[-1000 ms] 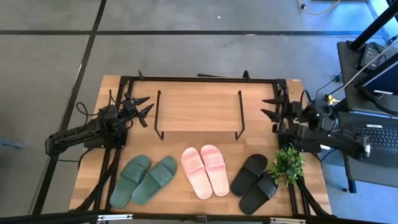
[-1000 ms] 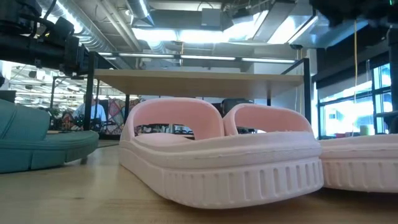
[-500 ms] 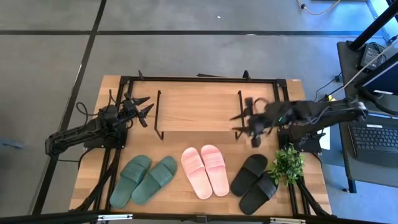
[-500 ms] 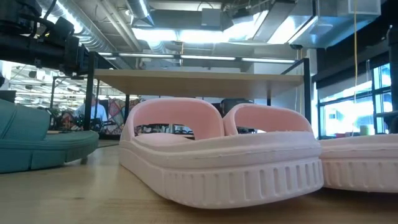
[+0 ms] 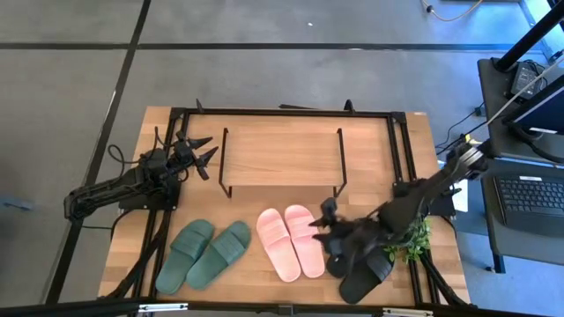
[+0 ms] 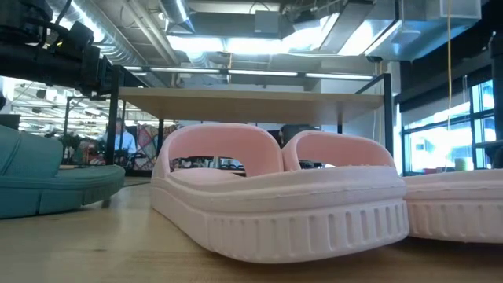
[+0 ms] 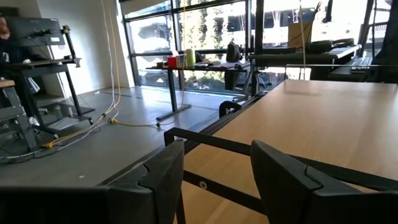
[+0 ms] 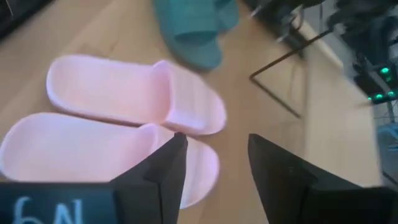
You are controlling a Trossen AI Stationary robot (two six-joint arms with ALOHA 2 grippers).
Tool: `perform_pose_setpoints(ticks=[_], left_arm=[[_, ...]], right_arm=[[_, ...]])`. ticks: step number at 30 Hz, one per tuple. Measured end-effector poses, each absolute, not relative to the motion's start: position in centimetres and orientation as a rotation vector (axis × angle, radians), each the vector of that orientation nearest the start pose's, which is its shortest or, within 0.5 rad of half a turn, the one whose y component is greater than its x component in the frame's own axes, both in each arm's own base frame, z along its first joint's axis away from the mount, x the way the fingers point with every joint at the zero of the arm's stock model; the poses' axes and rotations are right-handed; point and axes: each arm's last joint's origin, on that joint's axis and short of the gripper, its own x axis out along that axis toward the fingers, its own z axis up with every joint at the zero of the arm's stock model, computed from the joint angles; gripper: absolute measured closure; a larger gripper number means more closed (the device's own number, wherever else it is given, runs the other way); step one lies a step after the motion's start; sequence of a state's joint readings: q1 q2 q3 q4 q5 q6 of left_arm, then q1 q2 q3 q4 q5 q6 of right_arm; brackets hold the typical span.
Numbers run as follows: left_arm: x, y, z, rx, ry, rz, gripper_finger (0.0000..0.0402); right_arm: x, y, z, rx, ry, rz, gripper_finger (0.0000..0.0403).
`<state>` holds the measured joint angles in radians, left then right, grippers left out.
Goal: Pick and place slides into the shelf
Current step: Put the right pink slide on the shelf
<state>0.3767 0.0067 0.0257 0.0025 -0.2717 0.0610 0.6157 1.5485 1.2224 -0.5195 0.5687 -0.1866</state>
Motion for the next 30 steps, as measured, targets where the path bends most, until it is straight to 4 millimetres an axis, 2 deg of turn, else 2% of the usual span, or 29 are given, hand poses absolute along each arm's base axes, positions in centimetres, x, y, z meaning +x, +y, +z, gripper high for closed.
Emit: perform_pose_setpoints(ticks=[6,11,15,21,30], left_arm=[[8.6,4.2,17.2,0.060,-0.003,0.648,0.0223],[8.6,4.2,17.2,0.060,-0.002,0.649,0.0223],[8.6,4.2,17.2,0.060,-0.002,0.649,0.0223],[8.6,4.2,17.2,0.060,-0.003,0.649,0.0223],[8.6,4.2,17.2,0.060,-0.003,0.649,0.0223]], right_arm=[[30.0,19.4,22.5,-0.719,0.783,0.087,0.0231],[31.0,19.9,19.6,-0.675,0.830,0.038,0.0231],[31.3,20.2,18.1,-0.639,0.861,0.009,0.0231],[31.7,20.1,16.0,-0.681,0.900,-0.029,0.0231],[32.8,18.6,14.3,-0.689,0.928,-0.166,0.0231]])
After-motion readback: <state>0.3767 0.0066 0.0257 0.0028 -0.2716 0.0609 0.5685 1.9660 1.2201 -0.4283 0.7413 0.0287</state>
